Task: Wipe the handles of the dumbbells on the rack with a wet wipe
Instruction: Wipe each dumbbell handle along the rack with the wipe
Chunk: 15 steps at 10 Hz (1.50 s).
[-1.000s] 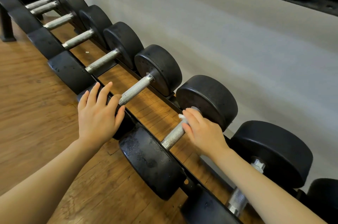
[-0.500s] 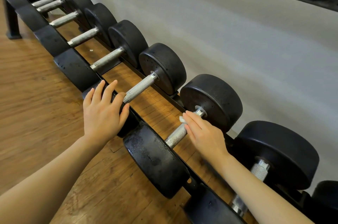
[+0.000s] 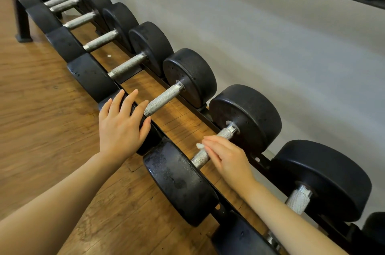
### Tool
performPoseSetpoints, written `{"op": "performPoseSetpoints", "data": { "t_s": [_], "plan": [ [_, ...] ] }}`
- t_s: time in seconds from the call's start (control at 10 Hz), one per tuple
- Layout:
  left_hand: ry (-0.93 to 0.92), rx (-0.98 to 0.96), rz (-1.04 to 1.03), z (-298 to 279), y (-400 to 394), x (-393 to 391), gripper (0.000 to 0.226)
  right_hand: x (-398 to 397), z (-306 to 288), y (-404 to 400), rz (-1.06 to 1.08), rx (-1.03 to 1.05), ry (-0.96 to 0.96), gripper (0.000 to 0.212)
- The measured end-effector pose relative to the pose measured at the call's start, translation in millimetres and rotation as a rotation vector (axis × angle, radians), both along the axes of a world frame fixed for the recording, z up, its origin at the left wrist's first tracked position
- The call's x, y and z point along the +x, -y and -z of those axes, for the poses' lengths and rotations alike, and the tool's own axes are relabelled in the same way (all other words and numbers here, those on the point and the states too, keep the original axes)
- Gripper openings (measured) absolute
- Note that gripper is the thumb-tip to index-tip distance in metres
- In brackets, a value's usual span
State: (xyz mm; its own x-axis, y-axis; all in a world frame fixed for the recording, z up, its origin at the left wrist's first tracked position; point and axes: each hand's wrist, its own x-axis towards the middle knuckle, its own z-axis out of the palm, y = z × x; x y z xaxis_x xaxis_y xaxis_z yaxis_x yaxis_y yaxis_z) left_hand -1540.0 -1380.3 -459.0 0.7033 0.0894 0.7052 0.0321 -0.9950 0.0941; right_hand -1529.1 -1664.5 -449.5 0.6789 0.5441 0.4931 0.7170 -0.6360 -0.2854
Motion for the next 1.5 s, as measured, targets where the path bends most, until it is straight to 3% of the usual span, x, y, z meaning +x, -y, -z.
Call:
{"op": "performPoseSetpoints", "data": {
  "t_s": [0.2,0.3,0.5,0.6,0.7,0.8,0.9,1.0,1.1,1.4,1.5],
  "plan": [
    [-0.022,0.004,-0.004,0,0,-1,0.046,5,-8,2,0.076,0.045,-0.003,0.03],
    [-0.023,0.002,-0.007,-1,0,-1,0.046,-7,-3,-5,-0.089,-0.088,0.009,0.032],
    [-0.034,-0.004,-0.004,-1,0,-1,0.047,-2,-2,-2,-0.015,-0.02,0.035,0.034],
    [-0.021,0.006,-0.009,0,1,-1,0.045,-8,0,-5,-0.101,-0.115,0.059,0.034],
    [-0.011,0.004,-0.001,0,1,-1,0.045,2,-1,1,-0.104,-0.158,0.093,0.032],
    [-0.012,-0.005,0.002,0,1,-1,0.046,11,-6,9,0.03,-0.06,0.132,0.029],
    [-0.002,-0.002,0.001,1,0,0,0.044,-2,6,5,0.021,-0.091,0.297,0.027],
    [-0.002,-0.003,0.005,2,0,1,0.043,-7,14,4,-0.007,-0.092,0.292,0.028],
    [-0.011,-0.003,0.003,2,0,0,0.044,2,9,10,0.1,-0.025,0.232,0.029],
    [-0.01,-0.011,0.005,1,0,-1,0.044,-8,14,8,0.177,-0.08,0.349,0.029],
    [-0.005,-0.014,0.007,1,0,-1,0.043,-10,16,7,0.133,0.049,0.213,0.028]
  ]
}}
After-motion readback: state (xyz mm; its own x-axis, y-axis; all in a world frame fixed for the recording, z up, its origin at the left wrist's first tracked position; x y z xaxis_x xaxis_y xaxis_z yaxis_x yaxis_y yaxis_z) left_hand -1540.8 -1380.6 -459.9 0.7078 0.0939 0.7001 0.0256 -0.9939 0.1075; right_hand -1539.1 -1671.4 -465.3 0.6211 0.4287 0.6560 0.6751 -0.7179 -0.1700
